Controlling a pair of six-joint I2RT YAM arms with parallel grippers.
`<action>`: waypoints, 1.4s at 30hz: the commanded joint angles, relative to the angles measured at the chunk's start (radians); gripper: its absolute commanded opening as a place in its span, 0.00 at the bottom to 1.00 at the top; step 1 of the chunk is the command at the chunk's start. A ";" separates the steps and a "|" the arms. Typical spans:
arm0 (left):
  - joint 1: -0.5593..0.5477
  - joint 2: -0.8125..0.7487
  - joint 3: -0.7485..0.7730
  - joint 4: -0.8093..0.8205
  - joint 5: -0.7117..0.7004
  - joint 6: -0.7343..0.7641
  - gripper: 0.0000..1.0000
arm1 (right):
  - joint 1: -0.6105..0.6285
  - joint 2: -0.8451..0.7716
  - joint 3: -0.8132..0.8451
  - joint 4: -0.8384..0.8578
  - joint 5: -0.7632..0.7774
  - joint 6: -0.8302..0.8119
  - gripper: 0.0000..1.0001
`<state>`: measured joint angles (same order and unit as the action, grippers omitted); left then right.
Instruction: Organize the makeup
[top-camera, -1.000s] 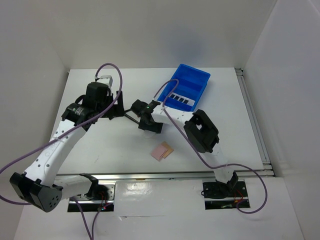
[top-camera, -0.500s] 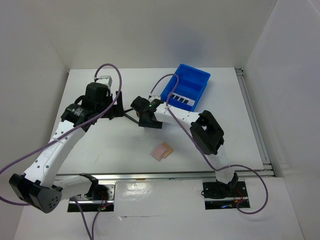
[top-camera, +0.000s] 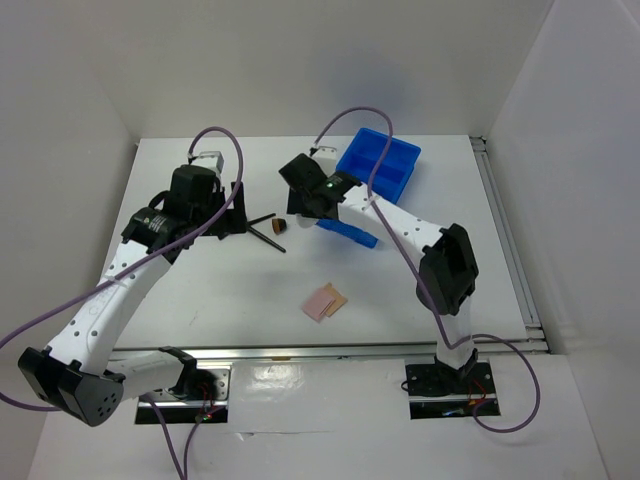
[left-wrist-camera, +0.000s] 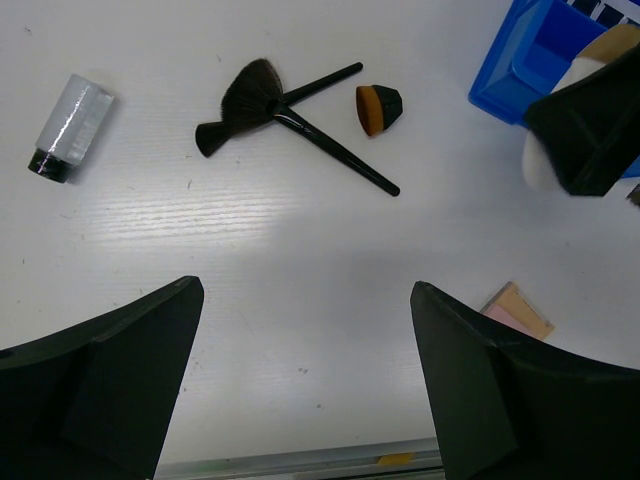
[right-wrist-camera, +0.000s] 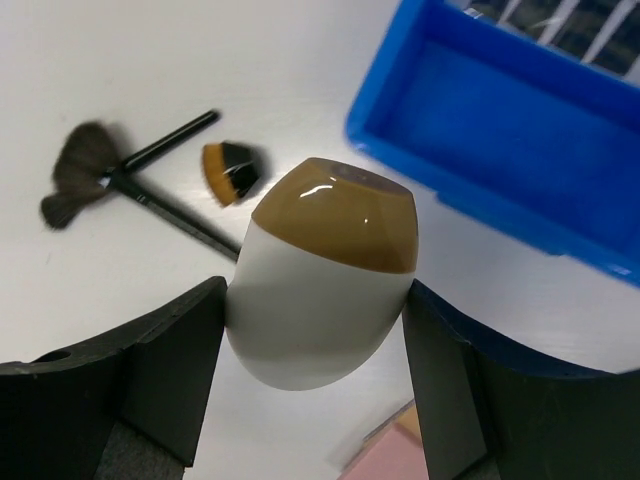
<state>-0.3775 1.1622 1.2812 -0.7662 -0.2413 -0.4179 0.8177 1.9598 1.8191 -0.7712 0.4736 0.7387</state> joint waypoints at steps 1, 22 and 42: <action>-0.003 -0.024 0.044 0.010 -0.013 0.008 0.99 | -0.078 -0.064 0.025 -0.002 0.085 -0.036 0.22; -0.003 -0.042 0.003 0.001 -0.024 -0.019 0.99 | -0.238 0.054 -0.072 0.046 0.116 -0.045 0.23; -0.003 0.008 0.041 -0.010 -0.004 -0.019 0.99 | -0.278 0.034 -0.018 0.058 0.019 -0.110 0.84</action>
<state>-0.3775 1.1435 1.2819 -0.7784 -0.2497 -0.4252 0.5365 2.0811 1.7683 -0.7467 0.4999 0.6422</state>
